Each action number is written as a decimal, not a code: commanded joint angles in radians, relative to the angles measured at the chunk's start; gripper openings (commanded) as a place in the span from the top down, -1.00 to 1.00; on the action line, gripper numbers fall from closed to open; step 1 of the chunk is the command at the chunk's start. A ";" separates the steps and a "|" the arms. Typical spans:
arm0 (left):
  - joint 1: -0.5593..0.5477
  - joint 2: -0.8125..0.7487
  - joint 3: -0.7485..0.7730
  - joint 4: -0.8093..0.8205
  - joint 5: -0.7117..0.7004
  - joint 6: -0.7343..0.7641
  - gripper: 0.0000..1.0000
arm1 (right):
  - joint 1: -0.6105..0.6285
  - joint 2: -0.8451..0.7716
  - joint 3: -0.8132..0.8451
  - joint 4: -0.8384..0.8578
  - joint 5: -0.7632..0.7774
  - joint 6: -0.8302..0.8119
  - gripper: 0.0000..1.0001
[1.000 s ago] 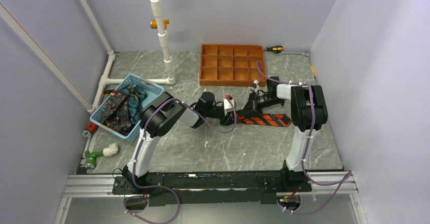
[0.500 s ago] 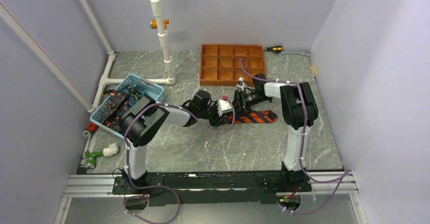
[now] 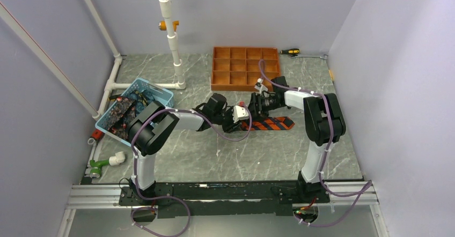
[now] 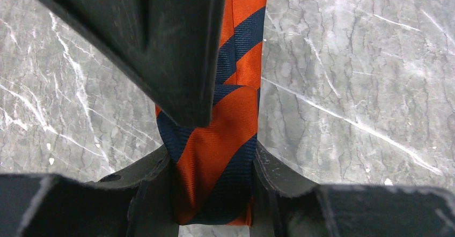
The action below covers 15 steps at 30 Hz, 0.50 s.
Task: Roll the ties
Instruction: Roll the tie at the center of the board.
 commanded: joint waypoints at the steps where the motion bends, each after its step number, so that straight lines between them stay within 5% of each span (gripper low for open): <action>1: 0.000 0.106 -0.051 -0.253 -0.137 0.064 1.00 | 0.018 0.034 -0.008 0.070 0.000 0.026 0.00; 6: 0.000 0.104 -0.047 -0.249 -0.128 0.064 1.00 | 0.022 0.035 -0.039 0.076 0.048 0.005 0.83; 9: 0.000 0.103 -0.047 -0.245 -0.117 0.070 1.00 | 0.020 0.034 -0.049 0.052 0.089 -0.010 1.00; 15: 0.004 0.076 -0.037 -0.155 -0.014 0.016 -0.05 | 0.021 0.062 -0.042 -0.059 0.257 -0.101 1.00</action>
